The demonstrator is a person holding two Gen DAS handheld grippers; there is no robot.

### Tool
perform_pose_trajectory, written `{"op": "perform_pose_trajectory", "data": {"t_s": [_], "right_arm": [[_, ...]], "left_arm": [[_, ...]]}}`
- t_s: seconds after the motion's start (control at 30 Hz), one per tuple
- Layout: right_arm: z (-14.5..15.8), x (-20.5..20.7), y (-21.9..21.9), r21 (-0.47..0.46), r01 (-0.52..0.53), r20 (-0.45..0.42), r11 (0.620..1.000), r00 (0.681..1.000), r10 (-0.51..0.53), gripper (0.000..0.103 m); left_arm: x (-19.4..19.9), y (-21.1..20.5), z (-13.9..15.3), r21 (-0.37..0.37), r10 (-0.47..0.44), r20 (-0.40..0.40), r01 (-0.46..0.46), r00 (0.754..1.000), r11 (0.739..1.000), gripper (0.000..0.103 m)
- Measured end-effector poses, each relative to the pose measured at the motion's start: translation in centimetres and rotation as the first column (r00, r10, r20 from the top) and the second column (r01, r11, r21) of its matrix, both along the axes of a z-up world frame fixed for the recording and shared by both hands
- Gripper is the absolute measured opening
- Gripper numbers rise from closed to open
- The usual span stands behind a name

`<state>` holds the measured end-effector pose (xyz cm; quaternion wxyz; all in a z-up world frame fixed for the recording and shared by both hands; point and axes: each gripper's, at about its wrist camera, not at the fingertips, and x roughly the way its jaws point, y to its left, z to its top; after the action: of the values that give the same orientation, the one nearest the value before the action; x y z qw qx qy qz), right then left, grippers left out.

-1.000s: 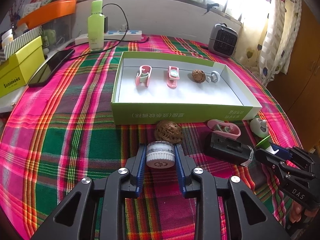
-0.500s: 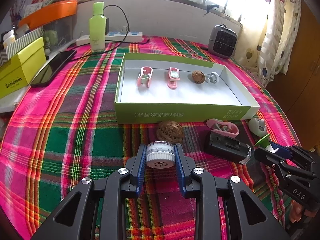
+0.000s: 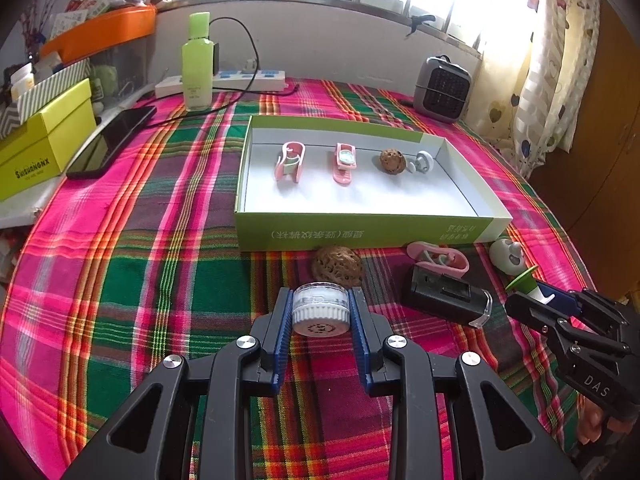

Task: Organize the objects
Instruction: 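Carry the spool and white container over the tray with both grippers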

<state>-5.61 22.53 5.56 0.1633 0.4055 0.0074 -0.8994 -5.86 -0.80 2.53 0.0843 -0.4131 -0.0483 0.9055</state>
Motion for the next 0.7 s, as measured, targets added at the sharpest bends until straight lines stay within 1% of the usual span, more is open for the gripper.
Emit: {"op": "perform_pose_trajectory", "data": {"t_s": [0.27,0.7], "right_arm": [[0.3,0.1,0.1,-0.010,0.001,-0.010,1.000,1.000,-0.001,0.035],[1.8,-0.7,0.0,-0.017,-0.001,-0.045,1.000,0.999,0.001,0.035]], "left_arm": [[0.3,0.1,0.0,0.000,-0.004,0.003,0.004,1.000,1.000,0.026],[-0.6,1.1,2.0,0.002,-0.030,-0.031,0.030,0.999,1.000,0.026]]}}
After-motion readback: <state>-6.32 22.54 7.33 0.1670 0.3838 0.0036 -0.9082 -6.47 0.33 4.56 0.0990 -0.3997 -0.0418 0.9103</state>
